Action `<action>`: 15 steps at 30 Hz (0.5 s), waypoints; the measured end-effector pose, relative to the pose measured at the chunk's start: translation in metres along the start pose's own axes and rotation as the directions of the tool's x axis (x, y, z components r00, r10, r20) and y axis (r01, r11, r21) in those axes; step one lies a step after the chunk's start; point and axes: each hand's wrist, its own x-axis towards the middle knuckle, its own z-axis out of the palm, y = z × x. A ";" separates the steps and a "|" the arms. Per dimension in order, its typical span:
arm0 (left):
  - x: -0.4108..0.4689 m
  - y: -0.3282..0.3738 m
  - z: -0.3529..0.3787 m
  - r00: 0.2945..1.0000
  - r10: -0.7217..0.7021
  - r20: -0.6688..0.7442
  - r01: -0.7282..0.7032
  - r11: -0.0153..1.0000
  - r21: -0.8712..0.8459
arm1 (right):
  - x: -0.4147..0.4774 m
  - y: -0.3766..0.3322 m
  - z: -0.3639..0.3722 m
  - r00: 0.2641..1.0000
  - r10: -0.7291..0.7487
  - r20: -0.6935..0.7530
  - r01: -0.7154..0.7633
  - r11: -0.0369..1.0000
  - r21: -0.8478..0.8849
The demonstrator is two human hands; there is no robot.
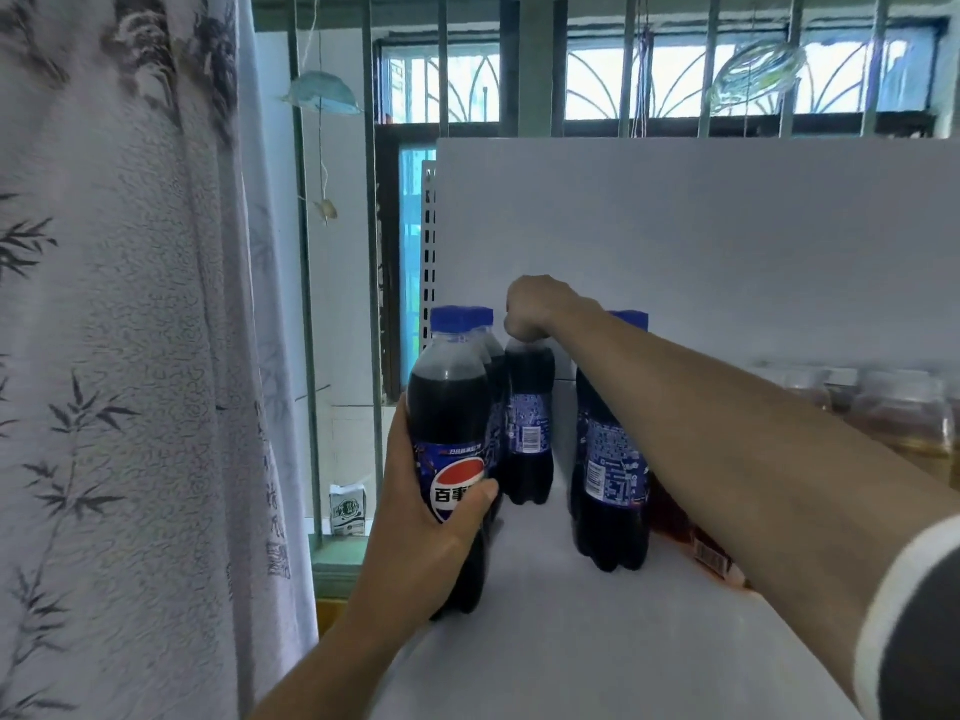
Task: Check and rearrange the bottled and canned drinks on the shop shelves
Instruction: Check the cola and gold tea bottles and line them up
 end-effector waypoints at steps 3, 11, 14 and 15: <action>-0.001 0.002 -0.001 1.000 0.014 -0.008 -0.014 1.000 -0.002 | -0.005 0.004 -0.007 1.000 -0.028 0.003 0.028 0.996 -0.080; -0.001 0.015 -0.002 0.956 0.275 -0.105 -0.255 0.951 0.173 | -0.053 0.026 -0.054 0.976 -0.141 -0.165 0.098 0.965 -0.243; 0.002 0.019 -0.004 0.901 0.416 -0.122 -0.357 0.872 0.336 | -0.075 0.046 -0.058 0.970 -0.167 -0.179 0.105 0.945 -0.308; 0.003 0.022 -0.005 0.893 0.432 -0.123 -0.367 0.860 0.354 | -0.081 0.053 -0.057 0.972 -0.163 -0.168 0.102 0.941 -0.323</action>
